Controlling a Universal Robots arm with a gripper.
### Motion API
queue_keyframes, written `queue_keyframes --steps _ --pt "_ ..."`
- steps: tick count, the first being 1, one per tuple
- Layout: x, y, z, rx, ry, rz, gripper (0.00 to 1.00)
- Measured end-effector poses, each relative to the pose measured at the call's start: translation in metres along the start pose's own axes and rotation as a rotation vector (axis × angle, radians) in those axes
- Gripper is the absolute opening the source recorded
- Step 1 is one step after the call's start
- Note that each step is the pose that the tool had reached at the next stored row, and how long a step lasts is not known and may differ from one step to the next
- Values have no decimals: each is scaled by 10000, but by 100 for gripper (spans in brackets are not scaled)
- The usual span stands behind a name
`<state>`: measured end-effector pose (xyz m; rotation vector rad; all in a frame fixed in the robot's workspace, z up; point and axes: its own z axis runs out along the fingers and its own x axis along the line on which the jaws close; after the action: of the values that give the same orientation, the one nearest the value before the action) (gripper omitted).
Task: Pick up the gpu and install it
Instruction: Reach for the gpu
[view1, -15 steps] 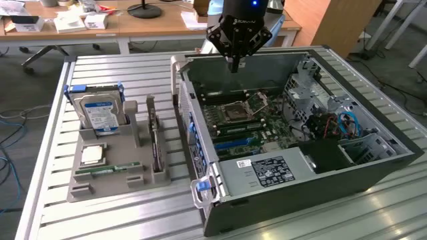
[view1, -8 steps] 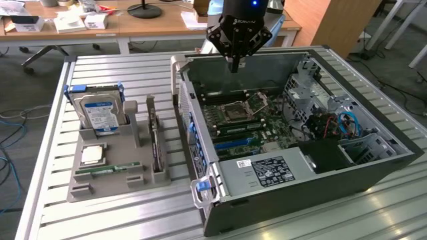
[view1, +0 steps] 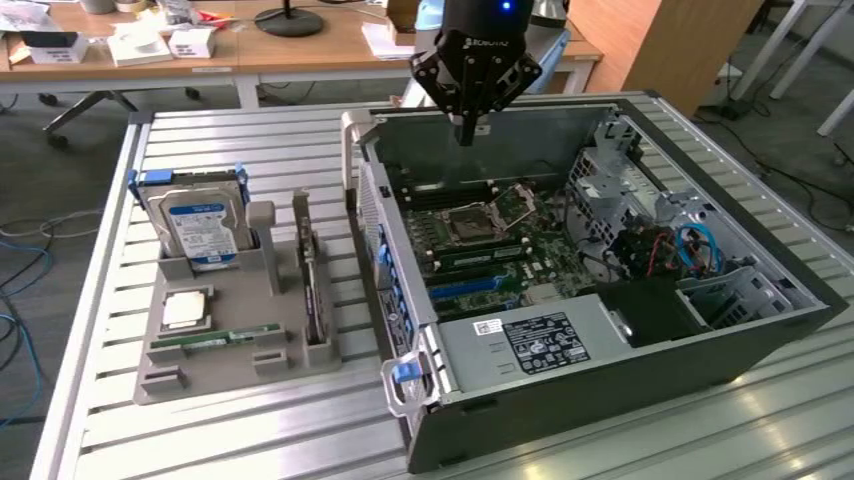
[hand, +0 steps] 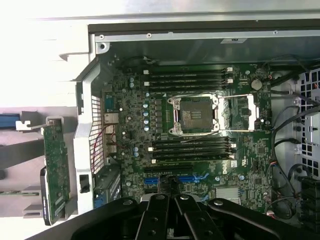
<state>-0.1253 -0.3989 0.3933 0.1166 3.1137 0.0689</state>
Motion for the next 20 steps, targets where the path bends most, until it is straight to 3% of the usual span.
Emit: queue_keyframes --steps 20 --pt "408 -26 -11 0 -4 0 11"
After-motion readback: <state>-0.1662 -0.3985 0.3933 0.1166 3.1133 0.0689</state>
